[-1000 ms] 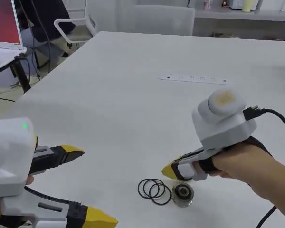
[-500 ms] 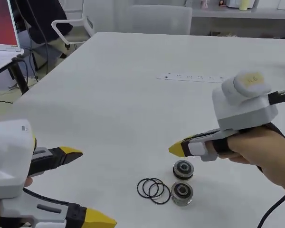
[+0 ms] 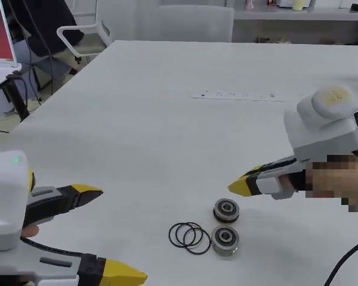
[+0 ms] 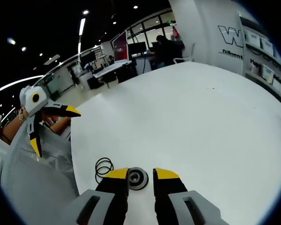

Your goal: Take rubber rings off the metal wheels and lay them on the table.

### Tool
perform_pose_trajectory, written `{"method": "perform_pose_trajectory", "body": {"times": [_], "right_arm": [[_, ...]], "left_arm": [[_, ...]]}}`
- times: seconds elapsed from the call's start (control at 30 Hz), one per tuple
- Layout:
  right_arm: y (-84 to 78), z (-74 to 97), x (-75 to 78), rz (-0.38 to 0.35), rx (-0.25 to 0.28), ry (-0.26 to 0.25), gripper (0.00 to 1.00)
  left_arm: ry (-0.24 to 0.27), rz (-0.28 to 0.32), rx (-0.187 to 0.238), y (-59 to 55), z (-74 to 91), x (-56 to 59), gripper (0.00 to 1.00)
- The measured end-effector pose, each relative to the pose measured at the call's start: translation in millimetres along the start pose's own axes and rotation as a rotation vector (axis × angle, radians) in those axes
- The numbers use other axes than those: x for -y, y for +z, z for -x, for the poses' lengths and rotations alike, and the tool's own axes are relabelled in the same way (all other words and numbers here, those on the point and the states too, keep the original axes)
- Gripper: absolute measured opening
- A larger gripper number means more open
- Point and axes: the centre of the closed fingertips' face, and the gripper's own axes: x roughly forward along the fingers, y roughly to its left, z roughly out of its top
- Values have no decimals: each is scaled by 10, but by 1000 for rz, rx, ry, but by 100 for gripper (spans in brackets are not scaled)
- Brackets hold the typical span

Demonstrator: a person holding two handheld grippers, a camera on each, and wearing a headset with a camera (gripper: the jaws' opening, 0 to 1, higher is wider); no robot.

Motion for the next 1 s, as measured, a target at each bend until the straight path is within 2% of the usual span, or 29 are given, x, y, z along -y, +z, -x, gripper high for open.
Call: {"method": "perform_pose_trajectory", "body": {"times": [0.13,0.27,0.33,0.4,0.43,0.5,0.57,0.7,0.87,0.93,1.0], "right_arm": [[-108,-17,20,135,-47,-9,22],[-153,-30,19,177,-61,-11,26],[-175,-43,3,218,-71,-4,28],[-231,-73,-23,285,-107,4,30],[-275,-88,-18,345,-143,-9,30],[-322,-116,-2,418,-183,-19,31],[-366,-136,-13,457,-214,-20,31],[-379,-158,-23,466,-221,-12,31],[-438,-186,-2,455,-221,3,33],[-491,-197,25,444,-237,0,33],[-502,-202,18,433,-233,9,33]], "left_arm": [[-14,-17,-9,-6,-7,25,95],[-29,-56,-34,-23,-17,54,96],[-53,-92,-44,-9,-23,99,98],[-66,-121,-51,20,-37,117,99],[-66,-129,-55,43,-53,113,99],[-72,-149,-59,85,-81,107,99],[-86,-176,-63,154,-112,108,99],[-110,-244,-59,364,-184,85,99],[-122,-291,-10,664,-337,28,97],[-130,-312,19,800,-442,15,95],[-145,-354,25,907,-578,17,92]]}}
